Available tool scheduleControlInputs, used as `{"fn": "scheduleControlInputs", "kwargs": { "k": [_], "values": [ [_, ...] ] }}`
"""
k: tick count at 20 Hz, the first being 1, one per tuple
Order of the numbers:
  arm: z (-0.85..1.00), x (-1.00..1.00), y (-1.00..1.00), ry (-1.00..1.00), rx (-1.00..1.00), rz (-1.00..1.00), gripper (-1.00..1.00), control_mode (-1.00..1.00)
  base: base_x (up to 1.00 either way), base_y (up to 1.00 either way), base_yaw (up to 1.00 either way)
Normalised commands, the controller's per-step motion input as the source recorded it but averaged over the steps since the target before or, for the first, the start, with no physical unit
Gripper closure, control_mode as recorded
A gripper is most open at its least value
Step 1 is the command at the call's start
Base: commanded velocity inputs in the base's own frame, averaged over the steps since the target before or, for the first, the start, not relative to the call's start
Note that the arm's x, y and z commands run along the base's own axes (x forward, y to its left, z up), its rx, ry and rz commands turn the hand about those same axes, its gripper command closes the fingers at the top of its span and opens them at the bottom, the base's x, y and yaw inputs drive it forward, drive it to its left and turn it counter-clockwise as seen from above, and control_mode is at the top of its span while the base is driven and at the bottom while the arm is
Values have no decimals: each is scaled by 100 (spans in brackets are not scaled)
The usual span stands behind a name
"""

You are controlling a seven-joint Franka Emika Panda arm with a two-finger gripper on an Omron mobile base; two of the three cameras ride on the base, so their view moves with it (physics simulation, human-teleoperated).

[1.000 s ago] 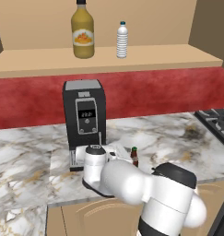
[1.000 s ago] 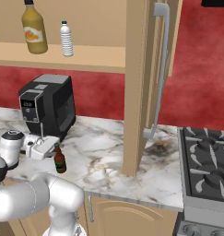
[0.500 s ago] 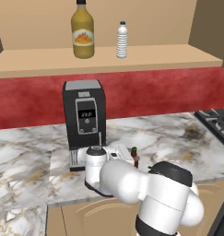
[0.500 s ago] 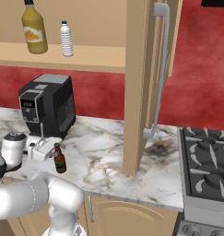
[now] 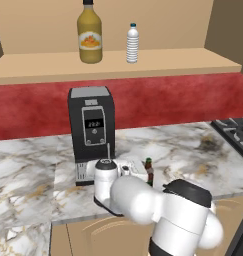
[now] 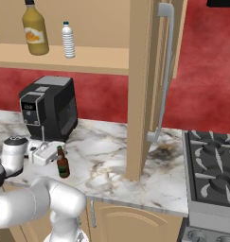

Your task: Sort all alcoholic drinks to one cabinet, and non-alcoholic drinks to the other.

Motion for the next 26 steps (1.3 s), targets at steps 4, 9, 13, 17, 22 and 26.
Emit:
{"fn": "scheduleControlInputs", "kwargs": {
  "k": [4,9,13,17,22,26],
  "values": [
    [62,-37,-25,0,2,4,100,-100,0,0,0],
    [81,-30,-4,1,6,12,100,-100,0,0,0],
    [81,-25,-8,6,6,19,100,-100,0,0,0],
    [85,-8,-7,14,6,21,100,-100,0,0,0],
    [74,-2,-7,16,2,24,100,-100,0,0,0],
    [52,-4,0,18,0,32,100,-100,0,0,0]
  ]
}}
